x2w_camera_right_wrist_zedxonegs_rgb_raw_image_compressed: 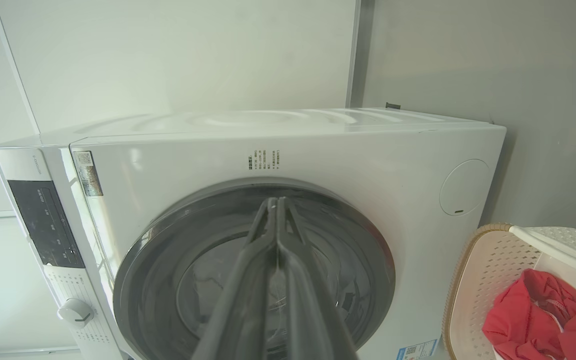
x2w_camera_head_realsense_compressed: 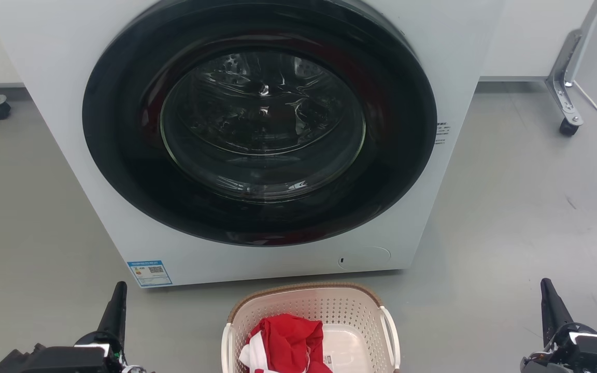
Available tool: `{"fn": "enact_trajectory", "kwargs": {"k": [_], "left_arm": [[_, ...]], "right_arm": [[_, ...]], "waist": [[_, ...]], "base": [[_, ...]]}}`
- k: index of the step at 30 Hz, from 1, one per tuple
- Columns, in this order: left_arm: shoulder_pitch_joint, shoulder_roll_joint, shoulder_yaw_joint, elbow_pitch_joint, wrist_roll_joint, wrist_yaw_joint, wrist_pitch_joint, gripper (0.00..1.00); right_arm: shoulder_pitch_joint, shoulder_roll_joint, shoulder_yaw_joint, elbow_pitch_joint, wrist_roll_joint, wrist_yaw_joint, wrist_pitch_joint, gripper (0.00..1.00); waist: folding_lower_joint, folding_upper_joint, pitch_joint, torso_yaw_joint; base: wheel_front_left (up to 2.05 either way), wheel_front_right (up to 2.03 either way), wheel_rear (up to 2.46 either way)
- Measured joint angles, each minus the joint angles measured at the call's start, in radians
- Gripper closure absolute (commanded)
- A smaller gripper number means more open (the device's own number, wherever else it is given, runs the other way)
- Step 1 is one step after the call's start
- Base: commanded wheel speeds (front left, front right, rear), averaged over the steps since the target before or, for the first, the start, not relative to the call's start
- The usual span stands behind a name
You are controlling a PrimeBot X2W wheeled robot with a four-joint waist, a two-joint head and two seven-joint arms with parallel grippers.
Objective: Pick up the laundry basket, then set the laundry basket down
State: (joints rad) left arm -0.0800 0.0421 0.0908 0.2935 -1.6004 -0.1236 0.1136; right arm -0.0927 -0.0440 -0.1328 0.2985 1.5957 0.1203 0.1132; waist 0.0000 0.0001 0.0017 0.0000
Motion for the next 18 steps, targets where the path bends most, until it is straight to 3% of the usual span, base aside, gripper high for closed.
{"fn": "enact_trajectory", "kwargs": {"k": [18], "left_arm": [[0.000,0.000,0.000,0.001,0.000,0.000,0.000,1.00]], "right_arm": [[0.000,0.000,0.000,0.000,0.000,0.000,0.000,1.00]], "waist": [[0.0000,0.0000,0.000,0.000]], "base": [[0.00,0.00,0.00]]}}
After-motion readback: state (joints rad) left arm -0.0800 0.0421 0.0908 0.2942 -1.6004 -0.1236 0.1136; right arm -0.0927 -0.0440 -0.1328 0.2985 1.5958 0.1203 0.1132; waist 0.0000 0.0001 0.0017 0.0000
